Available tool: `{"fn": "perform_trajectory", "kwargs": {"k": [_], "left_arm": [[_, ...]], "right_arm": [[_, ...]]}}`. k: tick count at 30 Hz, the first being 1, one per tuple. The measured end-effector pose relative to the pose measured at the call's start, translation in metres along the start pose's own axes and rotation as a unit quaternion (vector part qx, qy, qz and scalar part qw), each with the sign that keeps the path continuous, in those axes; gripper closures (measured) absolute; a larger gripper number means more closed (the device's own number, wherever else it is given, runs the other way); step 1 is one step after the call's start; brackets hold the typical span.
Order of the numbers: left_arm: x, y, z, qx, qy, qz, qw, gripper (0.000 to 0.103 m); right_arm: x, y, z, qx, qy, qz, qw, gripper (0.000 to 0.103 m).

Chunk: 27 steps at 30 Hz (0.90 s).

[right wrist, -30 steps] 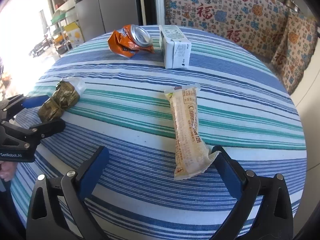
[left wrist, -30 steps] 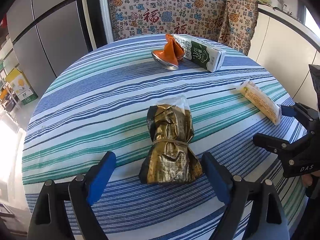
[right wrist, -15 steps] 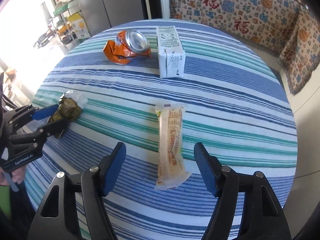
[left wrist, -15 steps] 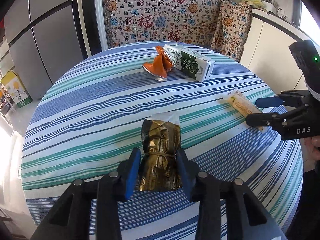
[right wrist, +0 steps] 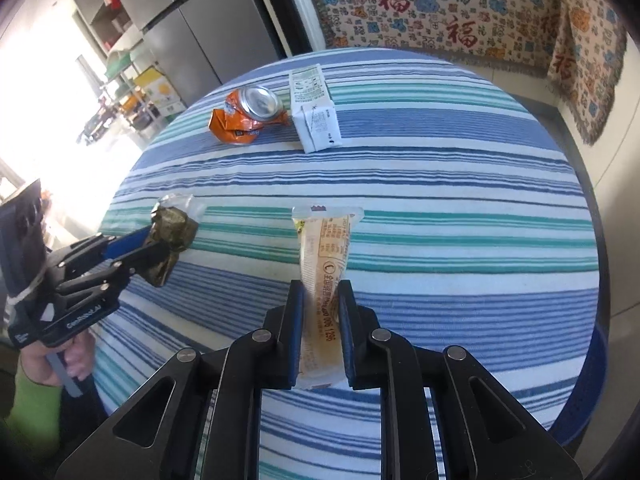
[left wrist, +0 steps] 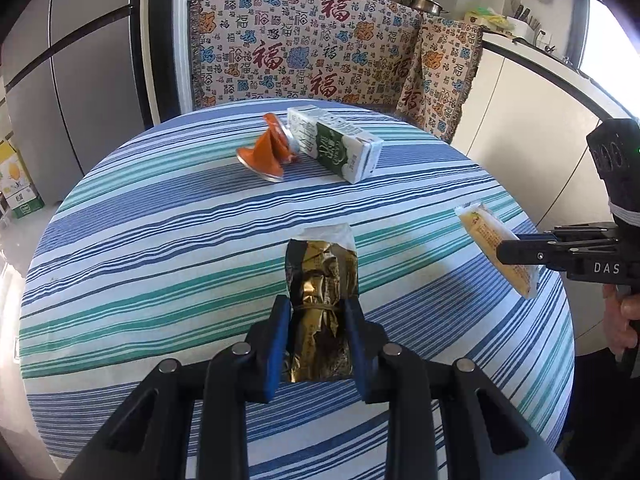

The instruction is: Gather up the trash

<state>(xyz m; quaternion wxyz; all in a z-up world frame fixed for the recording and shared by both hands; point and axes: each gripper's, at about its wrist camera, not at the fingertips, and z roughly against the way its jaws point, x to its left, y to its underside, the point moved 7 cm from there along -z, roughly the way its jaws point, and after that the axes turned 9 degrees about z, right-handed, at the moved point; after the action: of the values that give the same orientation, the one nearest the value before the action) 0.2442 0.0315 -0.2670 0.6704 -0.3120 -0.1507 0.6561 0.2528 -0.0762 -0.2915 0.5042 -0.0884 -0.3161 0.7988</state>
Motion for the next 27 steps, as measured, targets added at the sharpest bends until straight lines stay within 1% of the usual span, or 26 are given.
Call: {"fn": "perform_trajectory", "kwargs": {"k": [4,6,7,11,16,19,21,24,27], "left_arm": [[-0.042,0.005,-0.002,0.008,0.024,-0.023,0.9994,0.075],[-0.072,0.008,-0.003,0.012,0.046,-0.035,0.9982,0.075],[-0.085,0.008,-0.003,0.013,0.056,-0.040,0.9976,0.075],[-0.153,0.005,-0.007,0.015,0.100,-0.068,0.9925,0.075],[-0.237,-0.006,-0.013,0.017,0.151,-0.090,0.9843,0.075],[-0.286,-0.009,-0.018,0.021,0.174,-0.105,0.9789,0.075],[-0.319,-0.008,-0.028,0.032,0.188,-0.112,0.9753,0.075],[-0.351,-0.003,-0.043,0.049,0.200,-0.116,0.9717,0.075],[-0.379,0.003,-0.067,0.059,0.199,-0.121,0.9708,0.075]], "right_arm": [[-0.025,0.016,0.031,-0.015,0.001,-0.025,1.000,0.087],[-0.044,0.027,0.052,-0.028,0.011,-0.040,0.999,0.087],[-0.056,0.033,0.063,-0.035,0.019,-0.048,0.998,0.087],[-0.110,0.057,0.107,-0.053,0.062,-0.082,0.993,0.087],[-0.177,0.092,0.149,-0.064,0.113,-0.131,0.983,0.087],[-0.209,0.110,0.164,-0.065,0.138,-0.147,0.977,0.087],[-0.230,0.123,0.171,-0.063,0.150,-0.164,0.973,0.087],[-0.257,0.141,0.172,-0.058,0.171,-0.181,0.967,0.087],[-0.282,0.163,0.171,-0.057,0.176,-0.210,0.960,0.087]]}}
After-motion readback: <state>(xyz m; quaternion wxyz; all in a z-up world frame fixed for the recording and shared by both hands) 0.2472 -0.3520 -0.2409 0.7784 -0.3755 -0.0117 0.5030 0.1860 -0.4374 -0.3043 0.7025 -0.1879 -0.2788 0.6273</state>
